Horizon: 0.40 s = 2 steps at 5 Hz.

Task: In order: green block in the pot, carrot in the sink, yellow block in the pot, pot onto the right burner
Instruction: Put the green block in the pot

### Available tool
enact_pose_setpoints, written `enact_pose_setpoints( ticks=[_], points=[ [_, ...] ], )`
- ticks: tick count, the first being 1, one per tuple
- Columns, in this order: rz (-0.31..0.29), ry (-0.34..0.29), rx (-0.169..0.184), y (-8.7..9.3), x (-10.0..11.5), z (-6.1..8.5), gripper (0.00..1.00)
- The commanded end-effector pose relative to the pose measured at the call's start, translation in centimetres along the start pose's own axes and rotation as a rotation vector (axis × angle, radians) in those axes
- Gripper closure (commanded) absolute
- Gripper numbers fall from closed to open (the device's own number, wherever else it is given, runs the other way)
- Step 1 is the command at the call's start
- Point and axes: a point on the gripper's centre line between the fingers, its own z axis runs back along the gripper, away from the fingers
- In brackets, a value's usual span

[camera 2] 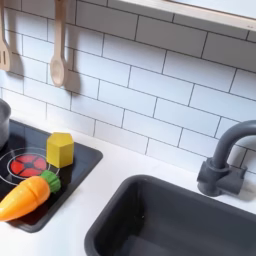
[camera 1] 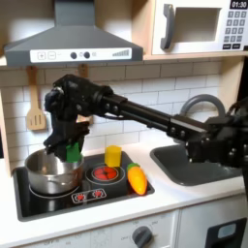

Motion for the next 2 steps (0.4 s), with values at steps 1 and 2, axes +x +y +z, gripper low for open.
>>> enact_pose_setpoints(
  ticks=[1,2],
  points=[
    [-0.008,-0.001,0.011,0.35,1.61,-0.88,1.00],
    [-0.007,-0.001,0.012,0.38,2.17,-1.03,1.00]
  ],
)
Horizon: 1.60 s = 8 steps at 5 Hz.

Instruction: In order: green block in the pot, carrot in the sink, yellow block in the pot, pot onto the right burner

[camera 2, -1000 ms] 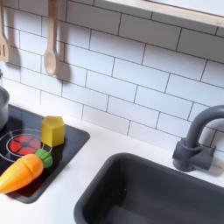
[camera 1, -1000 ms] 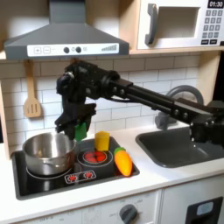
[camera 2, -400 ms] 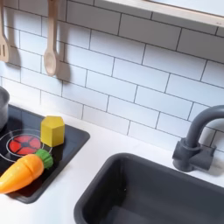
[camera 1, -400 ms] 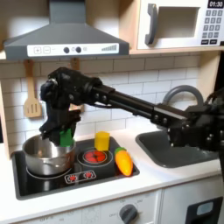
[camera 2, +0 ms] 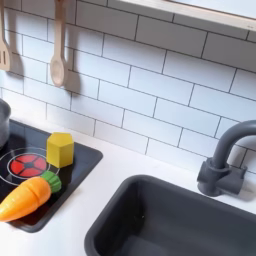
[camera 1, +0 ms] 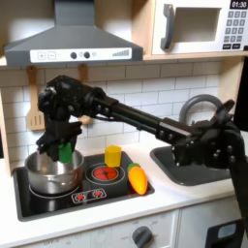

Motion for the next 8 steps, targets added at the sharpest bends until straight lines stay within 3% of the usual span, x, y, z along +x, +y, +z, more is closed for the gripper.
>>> enact_pose_setpoints(
  ticks=[1,2,4,6,8],
  points=[
    [-0.002,0.007,-0.006,0.0,1.0,-0.5,1.00],
    [-0.005,0.015,-0.003,0.0,0.9,-0.7,0.00],
    [-0.048,0.000,-0.014,-1.4,0.9,-0.3,0.00],
    [-0.124,-0.014,-0.012,-4.6,0.1,0.8,0.00],
    [-0.190,0.010,-0.018,-6.6,-2.2,1.3,0.00]
  ],
)
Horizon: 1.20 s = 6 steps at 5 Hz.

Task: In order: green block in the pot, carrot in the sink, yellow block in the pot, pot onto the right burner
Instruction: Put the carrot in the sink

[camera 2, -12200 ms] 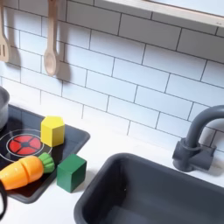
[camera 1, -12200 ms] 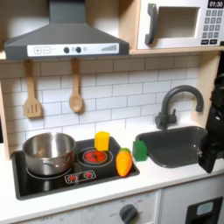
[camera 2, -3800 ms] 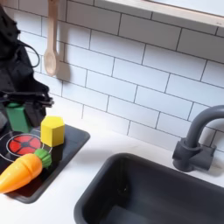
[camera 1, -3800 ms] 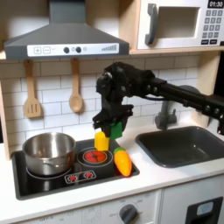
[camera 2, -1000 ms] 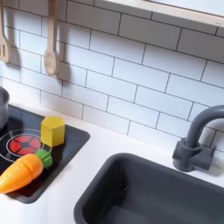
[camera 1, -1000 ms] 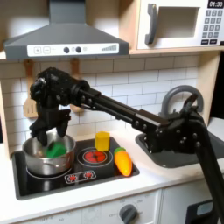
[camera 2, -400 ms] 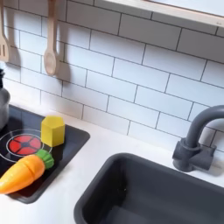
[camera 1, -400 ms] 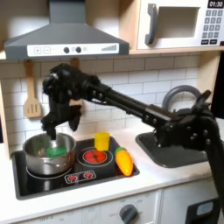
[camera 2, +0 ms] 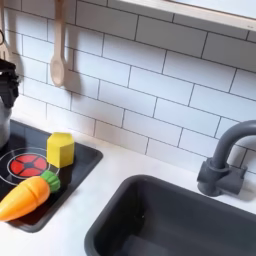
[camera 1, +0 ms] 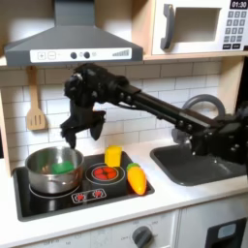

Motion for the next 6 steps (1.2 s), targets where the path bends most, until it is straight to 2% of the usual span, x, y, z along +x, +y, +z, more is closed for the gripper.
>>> enact_pose_setpoints(
  ticks=[1,2,5,6],
  points=[
    [-0.086,0.056,-0.022,-2.5,-2.8,0.1,0.00],
    [-0.122,0.106,-0.065,-3.4,-4.5,0.1,0.00],
    [-0.248,0.201,-0.132,-5.5,-8.5,-0.1,0.00],
    [-0.284,0.228,-0.151,-6.1,-9.7,-1.0,0.00]
  ],
)
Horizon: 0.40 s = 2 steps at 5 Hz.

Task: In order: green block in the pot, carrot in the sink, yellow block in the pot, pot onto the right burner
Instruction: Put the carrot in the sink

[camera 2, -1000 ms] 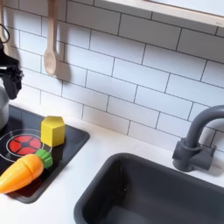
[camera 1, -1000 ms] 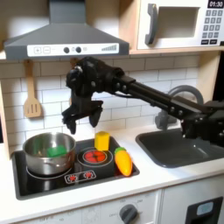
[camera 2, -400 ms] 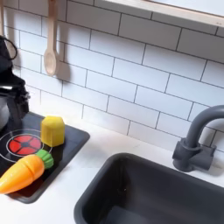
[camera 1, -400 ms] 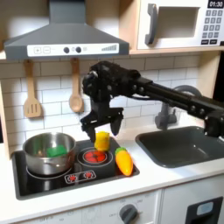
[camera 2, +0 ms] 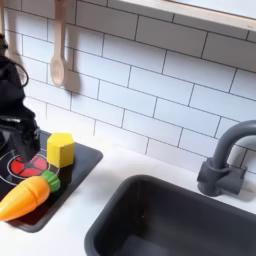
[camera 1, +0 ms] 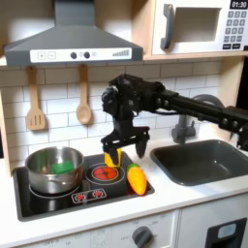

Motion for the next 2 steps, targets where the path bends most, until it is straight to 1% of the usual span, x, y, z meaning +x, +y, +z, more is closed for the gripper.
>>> enact_pose_setpoints(
  ticks=[1,2],
  points=[
    [-0.028,0.047,-0.029,-1.0,-1.3,-2.0,0.00],
    [-0.057,0.079,-0.050,-1.3,-1.6,-3.9,0.00]
  ],
)
